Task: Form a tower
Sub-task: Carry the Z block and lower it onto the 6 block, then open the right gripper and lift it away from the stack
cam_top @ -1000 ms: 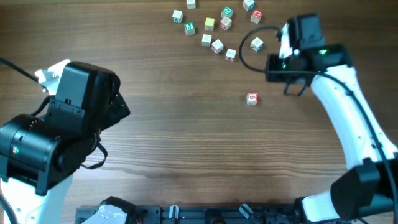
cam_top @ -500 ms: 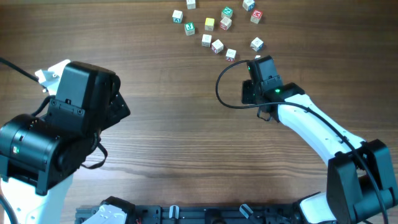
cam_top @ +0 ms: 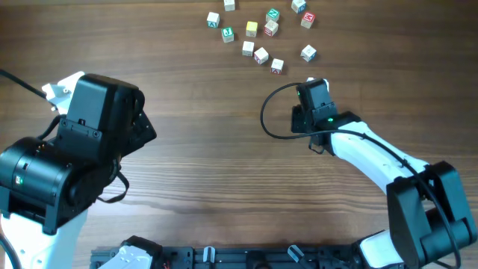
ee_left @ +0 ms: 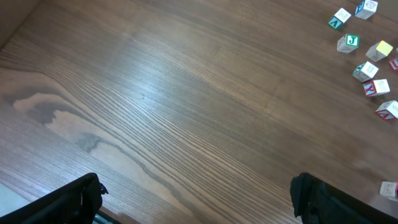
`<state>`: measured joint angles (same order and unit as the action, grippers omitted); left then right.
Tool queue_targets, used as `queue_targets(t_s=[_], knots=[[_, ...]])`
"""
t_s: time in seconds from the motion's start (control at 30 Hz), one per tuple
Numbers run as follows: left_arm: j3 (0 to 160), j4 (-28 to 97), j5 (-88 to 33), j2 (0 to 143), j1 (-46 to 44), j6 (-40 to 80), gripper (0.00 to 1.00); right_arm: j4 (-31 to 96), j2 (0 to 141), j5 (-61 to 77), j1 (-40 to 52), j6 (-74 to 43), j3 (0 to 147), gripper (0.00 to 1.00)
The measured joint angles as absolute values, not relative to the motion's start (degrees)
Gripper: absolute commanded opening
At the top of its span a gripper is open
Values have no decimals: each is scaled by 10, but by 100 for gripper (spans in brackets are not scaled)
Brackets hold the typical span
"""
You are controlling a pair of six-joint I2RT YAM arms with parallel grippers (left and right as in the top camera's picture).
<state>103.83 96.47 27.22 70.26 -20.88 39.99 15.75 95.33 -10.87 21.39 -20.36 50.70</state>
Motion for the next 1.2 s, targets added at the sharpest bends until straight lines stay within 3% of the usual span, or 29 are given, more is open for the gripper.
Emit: queue_targets(t_s=[0.23, 0.27, 0.3, 0.5, 0.53, 0.63, 0.67, 0.9, 1.0, 1.03, 1.07, 1.13, 1.2], knots=[[1039, 965, 272, 703, -209, 400, 100, 158, 963, -110, 214, -209, 507, 64], [1039, 965, 272, 703, -209, 400, 100, 158, 963, -110, 214, -211, 507, 74], [1039, 965, 272, 703, -209, 400, 100, 158, 963, -110, 214, -211, 507, 100], [1039, 965, 272, 703, -209, 400, 100, 157, 967, -100, 214, -208, 507, 99], [1039, 965, 272, 703, -209, 400, 100, 156, 973, -99, 214, -207, 507, 96], [1039, 964, 272, 703, -209, 400, 100, 151, 993, -86, 214, -193, 507, 68], [1038, 964, 272, 703, -209, 400, 100, 150, 995, -84, 214, -189, 507, 63], [1039, 965, 272, 703, -209, 400, 100, 144, 996, -79, 214, -172, 507, 40], [1039, 965, 272, 703, -209, 400, 100, 142, 996, -79, 214, -168, 507, 39], [1039, 965, 272, 703, -209, 400, 100, 142, 996, -79, 214, -168, 507, 52], [1039, 965, 272, 703, -209, 400, 100, 140, 996, -79, 214, -170, 507, 74], [1039, 965, 272, 703, -209, 400, 100, 140, 996, -79, 214, -166, 507, 98], [1039, 965, 272, 703, -209, 400, 100, 141, 996, -77, 214, -165, 507, 100]])
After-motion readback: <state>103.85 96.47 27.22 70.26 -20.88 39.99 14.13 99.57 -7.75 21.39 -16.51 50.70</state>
